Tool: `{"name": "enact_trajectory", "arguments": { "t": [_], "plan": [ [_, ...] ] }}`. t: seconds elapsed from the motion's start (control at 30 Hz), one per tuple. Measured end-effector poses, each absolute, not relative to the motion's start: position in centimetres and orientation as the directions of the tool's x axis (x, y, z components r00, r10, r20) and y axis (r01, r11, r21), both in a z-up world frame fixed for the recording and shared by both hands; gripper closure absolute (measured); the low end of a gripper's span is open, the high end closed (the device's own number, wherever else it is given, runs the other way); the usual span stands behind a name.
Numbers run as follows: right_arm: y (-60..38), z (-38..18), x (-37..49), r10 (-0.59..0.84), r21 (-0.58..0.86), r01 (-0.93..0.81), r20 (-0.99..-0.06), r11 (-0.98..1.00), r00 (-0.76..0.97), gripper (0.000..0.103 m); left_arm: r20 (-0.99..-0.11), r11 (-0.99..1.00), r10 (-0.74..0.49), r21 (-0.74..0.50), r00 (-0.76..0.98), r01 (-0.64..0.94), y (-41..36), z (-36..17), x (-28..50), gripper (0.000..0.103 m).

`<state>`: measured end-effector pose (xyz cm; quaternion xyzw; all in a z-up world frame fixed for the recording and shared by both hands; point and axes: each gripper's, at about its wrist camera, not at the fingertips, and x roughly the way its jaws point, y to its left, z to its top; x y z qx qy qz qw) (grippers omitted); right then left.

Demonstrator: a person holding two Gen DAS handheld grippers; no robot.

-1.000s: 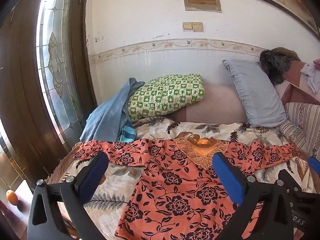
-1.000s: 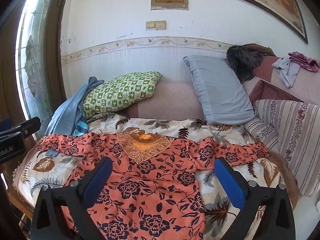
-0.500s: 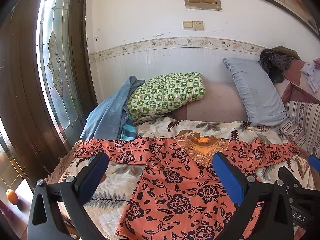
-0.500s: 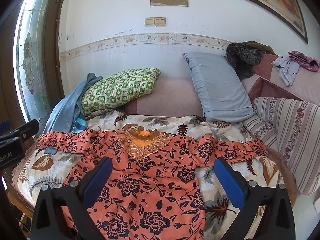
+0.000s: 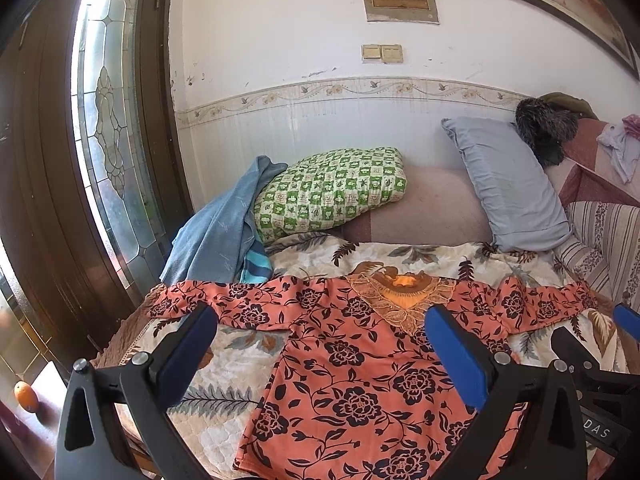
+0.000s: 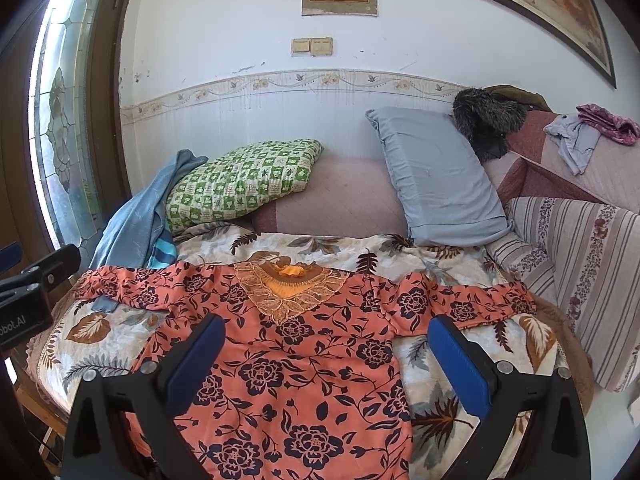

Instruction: Fold small clothes

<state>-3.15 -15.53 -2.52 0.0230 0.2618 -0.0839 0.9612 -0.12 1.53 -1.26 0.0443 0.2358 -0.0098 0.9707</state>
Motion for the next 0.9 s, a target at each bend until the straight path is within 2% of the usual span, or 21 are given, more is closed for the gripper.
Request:
{"name": "enact_trajectory", "arguments": {
  "t": [0.9],
  "plan": [
    [-15.6, -2.4, -4.3, -0.162, 0.025, 0.205, -0.524, 0.978, 0.836, 0.001, -0.466, 0.996, 0.011, 0.080, 0.885, 0.029, 2.0, -1.6, -1.7, 0.000]
  ]
}}
